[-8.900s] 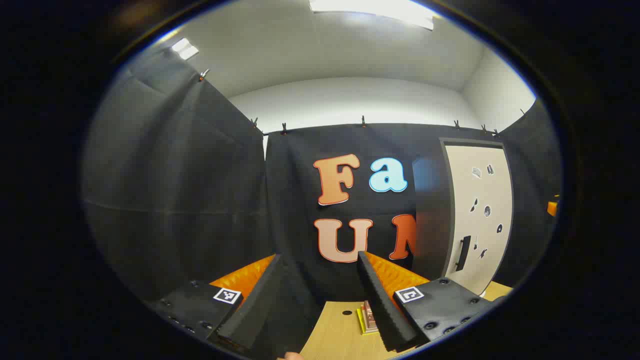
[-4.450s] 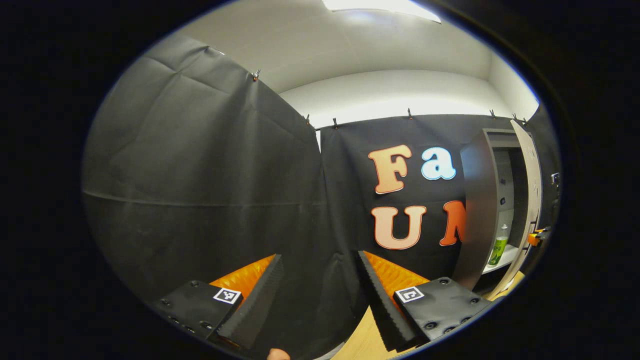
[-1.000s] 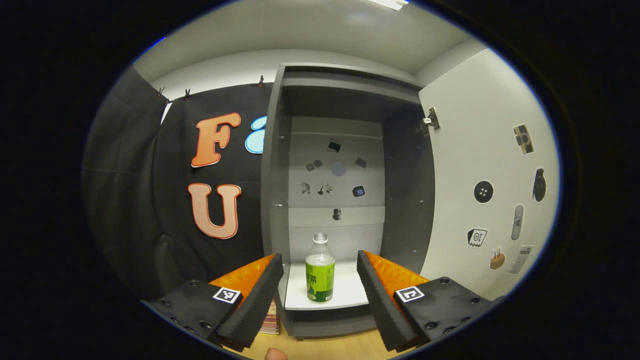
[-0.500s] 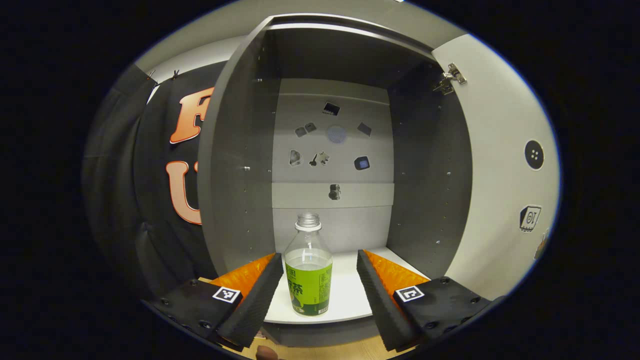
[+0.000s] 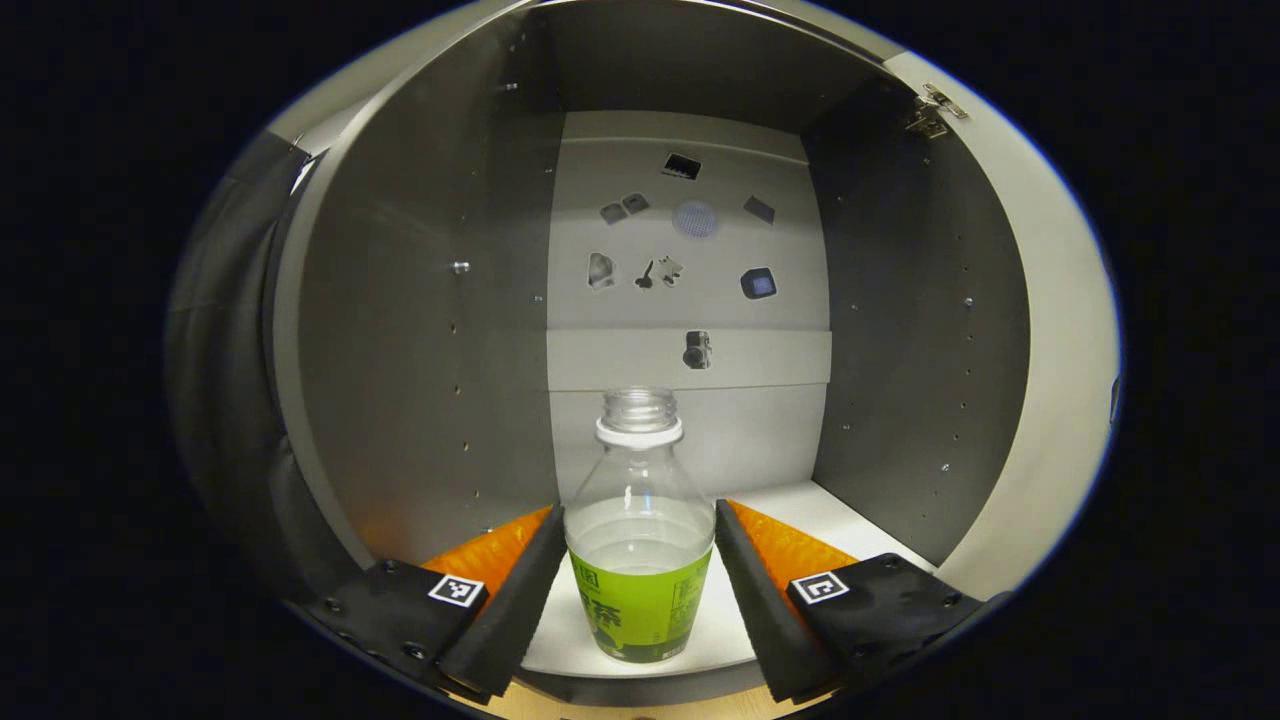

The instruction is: Open the cabinet door with the right hand, grasp the bottle in the cabinet with the left hand and place it on the coaster, then close the cabinet door with the right hand.

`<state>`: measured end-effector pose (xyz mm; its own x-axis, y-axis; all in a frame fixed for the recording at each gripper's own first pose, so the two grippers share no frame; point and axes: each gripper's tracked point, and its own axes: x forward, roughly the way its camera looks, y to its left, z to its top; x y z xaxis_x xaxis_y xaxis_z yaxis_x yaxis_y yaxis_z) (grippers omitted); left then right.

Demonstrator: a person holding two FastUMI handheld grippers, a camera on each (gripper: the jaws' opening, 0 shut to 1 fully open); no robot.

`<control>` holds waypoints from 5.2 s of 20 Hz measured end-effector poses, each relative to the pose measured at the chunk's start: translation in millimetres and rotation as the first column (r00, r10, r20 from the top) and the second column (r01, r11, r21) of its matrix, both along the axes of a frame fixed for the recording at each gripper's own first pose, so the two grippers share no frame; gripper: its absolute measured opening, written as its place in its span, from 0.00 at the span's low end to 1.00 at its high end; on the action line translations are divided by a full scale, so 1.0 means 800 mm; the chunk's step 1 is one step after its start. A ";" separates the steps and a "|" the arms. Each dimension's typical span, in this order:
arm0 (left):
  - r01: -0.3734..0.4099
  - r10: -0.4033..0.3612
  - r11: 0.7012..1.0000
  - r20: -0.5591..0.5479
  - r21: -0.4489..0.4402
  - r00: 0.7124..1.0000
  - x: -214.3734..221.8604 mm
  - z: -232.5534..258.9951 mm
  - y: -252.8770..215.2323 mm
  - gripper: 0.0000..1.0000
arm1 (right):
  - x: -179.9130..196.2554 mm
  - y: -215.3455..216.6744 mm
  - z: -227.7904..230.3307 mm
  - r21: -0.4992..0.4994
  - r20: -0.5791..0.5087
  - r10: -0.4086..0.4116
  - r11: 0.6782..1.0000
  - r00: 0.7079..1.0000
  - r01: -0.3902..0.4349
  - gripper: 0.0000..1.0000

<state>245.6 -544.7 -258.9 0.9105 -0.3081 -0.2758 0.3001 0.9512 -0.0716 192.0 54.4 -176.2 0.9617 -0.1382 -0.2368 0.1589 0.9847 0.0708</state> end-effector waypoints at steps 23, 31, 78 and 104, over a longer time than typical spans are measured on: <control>-0.039 0.037 0.998 0.055 0.051 0.998 -0.169 0.000 0.186 0.83 | -0.001 0.030 0.009 0.024 0.037 0.124 0.992 0.992 -0.125 0.87; -0.068 0.068 0.998 0.012 0.018 0.998 -0.201 -0.066 0.243 0.83 | -0.005 0.034 0.010 0.013 0.027 0.127 0.992 0.991 -0.128 0.92; -0.093 0.093 0.996 -0.210 0.008 0.973 -0.306 -0.392 0.249 0.84 | -0.015 0.042 -0.004 0.001 -0.065 0.123 0.992 0.990 -0.124 0.93; -0.167 0.174 0.984 -0.118 0.066 0.978 -0.372 -0.206 0.378 0.98 | -0.016 0.075 -0.001 -0.016 -0.052 0.223 0.975 0.974 -0.224 0.88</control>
